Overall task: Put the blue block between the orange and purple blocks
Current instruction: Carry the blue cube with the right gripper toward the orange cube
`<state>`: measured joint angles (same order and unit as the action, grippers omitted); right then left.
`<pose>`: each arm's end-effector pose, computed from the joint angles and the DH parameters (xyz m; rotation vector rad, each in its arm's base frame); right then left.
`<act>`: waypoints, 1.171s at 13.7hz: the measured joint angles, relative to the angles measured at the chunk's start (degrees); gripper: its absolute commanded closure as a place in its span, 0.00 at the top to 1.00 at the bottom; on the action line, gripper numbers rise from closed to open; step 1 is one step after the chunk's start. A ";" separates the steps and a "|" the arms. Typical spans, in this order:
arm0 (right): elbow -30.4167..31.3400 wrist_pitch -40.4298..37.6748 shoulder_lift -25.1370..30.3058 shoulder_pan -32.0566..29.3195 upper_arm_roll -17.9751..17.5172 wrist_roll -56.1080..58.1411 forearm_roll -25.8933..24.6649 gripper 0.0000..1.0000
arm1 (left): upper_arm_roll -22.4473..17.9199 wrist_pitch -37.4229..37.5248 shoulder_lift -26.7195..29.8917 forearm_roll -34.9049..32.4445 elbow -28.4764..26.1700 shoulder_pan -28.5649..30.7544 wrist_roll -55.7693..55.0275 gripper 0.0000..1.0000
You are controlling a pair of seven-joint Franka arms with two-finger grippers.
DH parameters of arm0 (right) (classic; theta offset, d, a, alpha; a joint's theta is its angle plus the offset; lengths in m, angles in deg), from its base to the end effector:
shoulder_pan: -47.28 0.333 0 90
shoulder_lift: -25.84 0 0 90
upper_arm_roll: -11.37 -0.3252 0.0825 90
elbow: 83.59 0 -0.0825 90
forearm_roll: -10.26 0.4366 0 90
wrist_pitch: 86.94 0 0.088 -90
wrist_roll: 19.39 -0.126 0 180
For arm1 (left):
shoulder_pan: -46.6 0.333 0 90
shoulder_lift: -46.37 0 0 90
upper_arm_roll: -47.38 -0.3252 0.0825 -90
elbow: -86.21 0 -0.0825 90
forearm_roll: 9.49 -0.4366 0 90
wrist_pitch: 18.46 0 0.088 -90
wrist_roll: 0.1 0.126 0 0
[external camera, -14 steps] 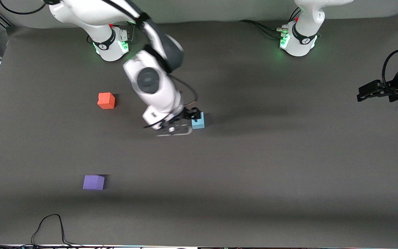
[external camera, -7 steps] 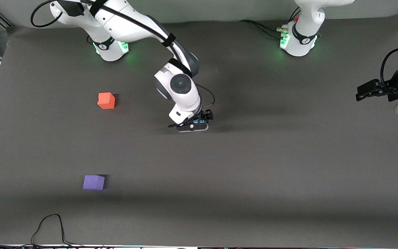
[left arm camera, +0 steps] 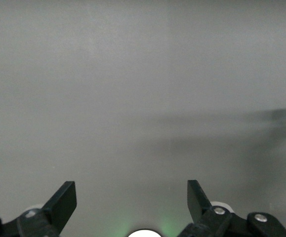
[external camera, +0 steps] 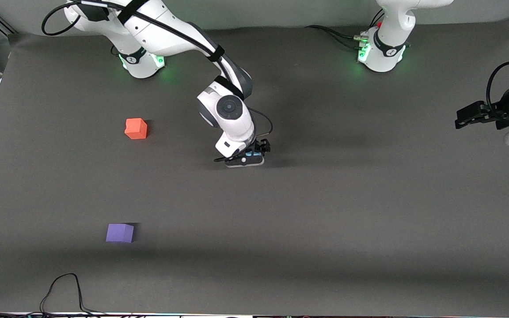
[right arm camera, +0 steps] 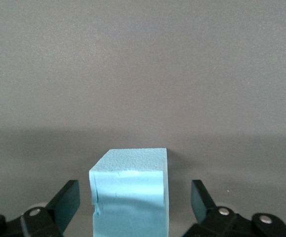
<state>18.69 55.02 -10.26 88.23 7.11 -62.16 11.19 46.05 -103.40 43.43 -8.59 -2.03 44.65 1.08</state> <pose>0.4989 0.4994 0.1564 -3.0585 -0.0222 -0.0133 0.6110 -0.0090 0.5922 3.1215 -0.0498 -0.1700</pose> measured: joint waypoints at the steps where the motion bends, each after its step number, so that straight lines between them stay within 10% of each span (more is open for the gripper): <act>1: 0.23 0.27 -0.12 0.00 0.00 0.00 0.00 0.85 | 0.00 0.00 0.00 0.00 0.00 0.00 0.00 1.00; 5: 0.92 1.94 -0.71 0.00 0.00 0.00 0.00 0.38 | 0.00 0.00 0.00 0.00 -0.02 -0.05 0.00 1.00; 11: 0.49 -1.14 0.69 -0.17 1.23 0.01 0.00 0.36 | 0.00 0.00 0.00 0.00 -0.16 -0.38 0.00 1.00; 16: -0.37 -19.15 15.31 -3.04 10.93 9.53 1.26 0.36 | -0.15 0.00 0.16 -0.63 -0.19 -0.42 0.30 1.00</act>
<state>18.32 35.87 5.05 85.19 18.04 -52.63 12.45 45.90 -103.40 43.59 -9.23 -2.22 44.22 1.38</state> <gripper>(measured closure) 0.471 0.000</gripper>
